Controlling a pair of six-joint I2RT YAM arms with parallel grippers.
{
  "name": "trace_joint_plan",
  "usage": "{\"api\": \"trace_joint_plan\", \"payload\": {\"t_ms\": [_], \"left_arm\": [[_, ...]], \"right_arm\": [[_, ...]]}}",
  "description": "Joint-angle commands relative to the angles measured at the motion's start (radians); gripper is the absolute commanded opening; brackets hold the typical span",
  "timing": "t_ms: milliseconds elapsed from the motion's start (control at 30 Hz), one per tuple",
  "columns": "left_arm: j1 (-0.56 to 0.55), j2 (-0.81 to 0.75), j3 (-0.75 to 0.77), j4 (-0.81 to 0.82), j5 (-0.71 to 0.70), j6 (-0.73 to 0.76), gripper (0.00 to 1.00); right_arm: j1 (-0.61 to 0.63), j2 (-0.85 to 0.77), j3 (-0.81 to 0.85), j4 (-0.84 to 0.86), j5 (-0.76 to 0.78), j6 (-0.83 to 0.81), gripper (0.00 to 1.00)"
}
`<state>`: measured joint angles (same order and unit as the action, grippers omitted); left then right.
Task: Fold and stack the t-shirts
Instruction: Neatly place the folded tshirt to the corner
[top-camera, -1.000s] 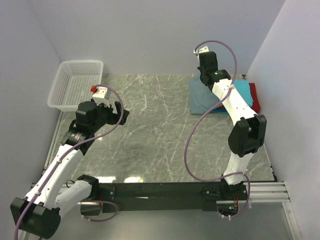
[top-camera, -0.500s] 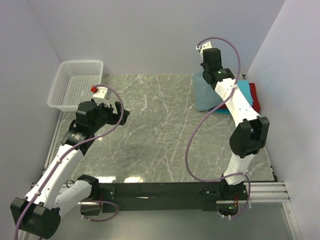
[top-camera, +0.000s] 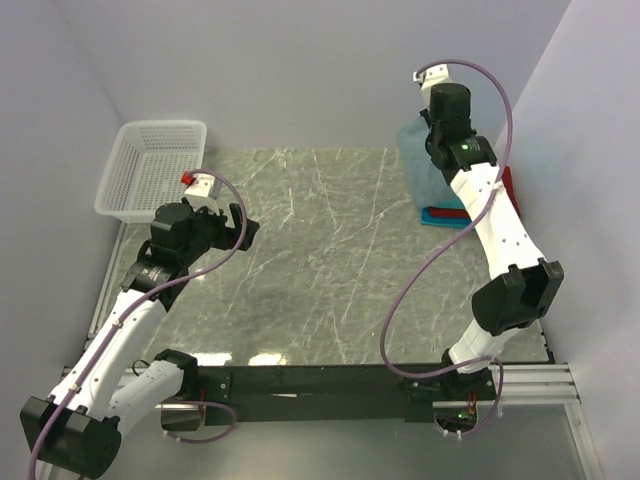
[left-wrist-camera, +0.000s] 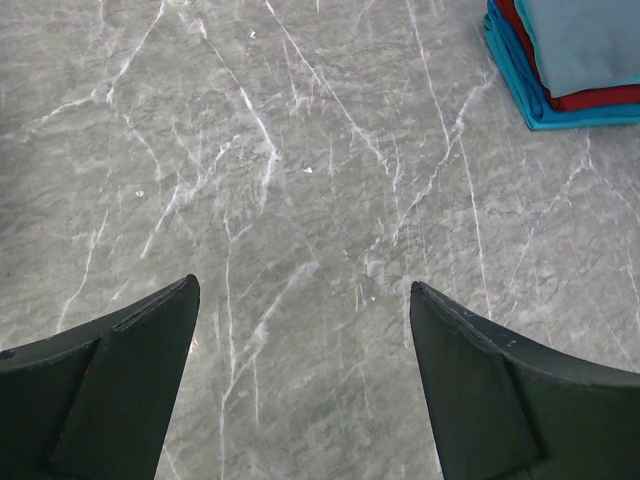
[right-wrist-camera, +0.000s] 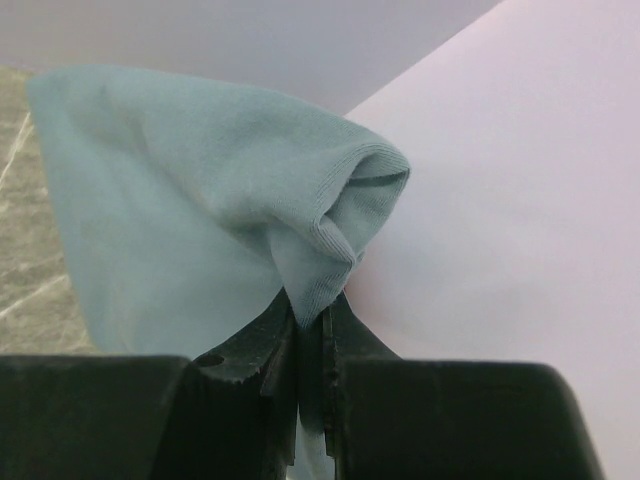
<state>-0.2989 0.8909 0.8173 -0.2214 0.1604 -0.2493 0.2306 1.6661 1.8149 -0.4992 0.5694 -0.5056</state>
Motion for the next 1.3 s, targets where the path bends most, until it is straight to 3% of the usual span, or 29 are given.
{"api": "trace_joint_plan", "payload": {"t_ms": [0, 600, 1267], "left_arm": [[0.000, -0.020, -0.006, 0.050, 0.016, 0.007, 0.91], [0.000, -0.015, -0.006, 0.050, 0.016, 0.007, 0.91], [0.000, 0.000, -0.007, 0.045, 0.007, 0.008, 0.92]], "right_arm": [[-0.019, -0.058, 0.060, 0.083, 0.029, -0.024, 0.00], [-0.088, -0.034, 0.057, 0.085, -0.012, -0.025, 0.00], [-0.209, 0.142, 0.155, 0.133, -0.065, -0.054, 0.00]]}}
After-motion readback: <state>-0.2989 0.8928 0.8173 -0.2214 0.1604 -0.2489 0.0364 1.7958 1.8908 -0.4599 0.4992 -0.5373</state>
